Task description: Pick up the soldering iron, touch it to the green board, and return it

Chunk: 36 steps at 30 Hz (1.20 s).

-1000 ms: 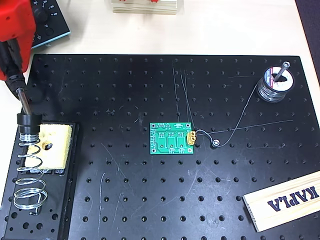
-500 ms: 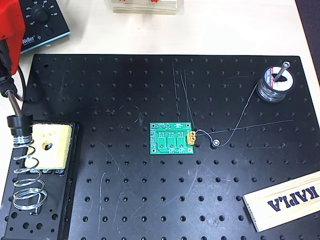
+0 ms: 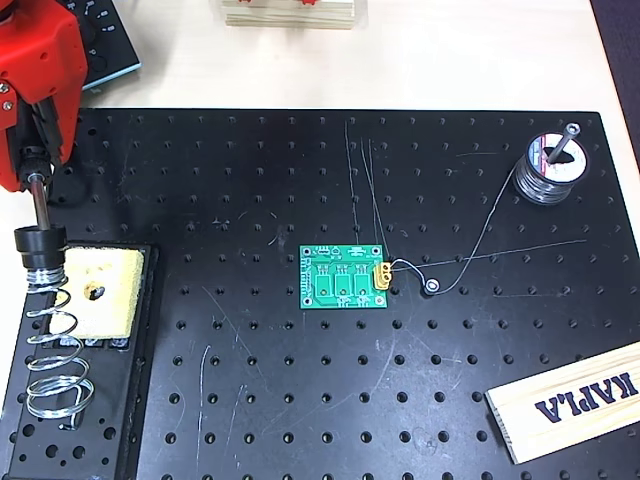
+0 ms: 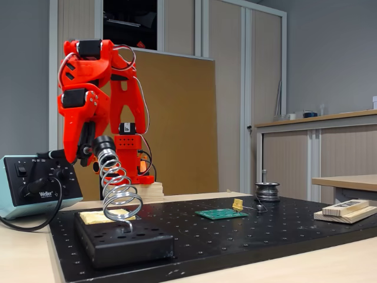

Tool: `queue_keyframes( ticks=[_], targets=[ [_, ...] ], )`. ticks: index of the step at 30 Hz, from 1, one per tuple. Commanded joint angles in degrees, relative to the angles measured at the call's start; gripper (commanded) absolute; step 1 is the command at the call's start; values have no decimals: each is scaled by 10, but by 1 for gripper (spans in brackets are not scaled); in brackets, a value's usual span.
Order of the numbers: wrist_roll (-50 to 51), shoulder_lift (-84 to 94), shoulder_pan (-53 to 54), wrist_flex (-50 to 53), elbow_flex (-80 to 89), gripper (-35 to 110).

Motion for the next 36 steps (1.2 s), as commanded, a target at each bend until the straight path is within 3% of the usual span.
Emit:
queue_keyframes(
  ticks=[1,36],
  targets=[
    [-8,33,10,-2,8,14],
    [-82,110,98,2,88,19]
  ],
)
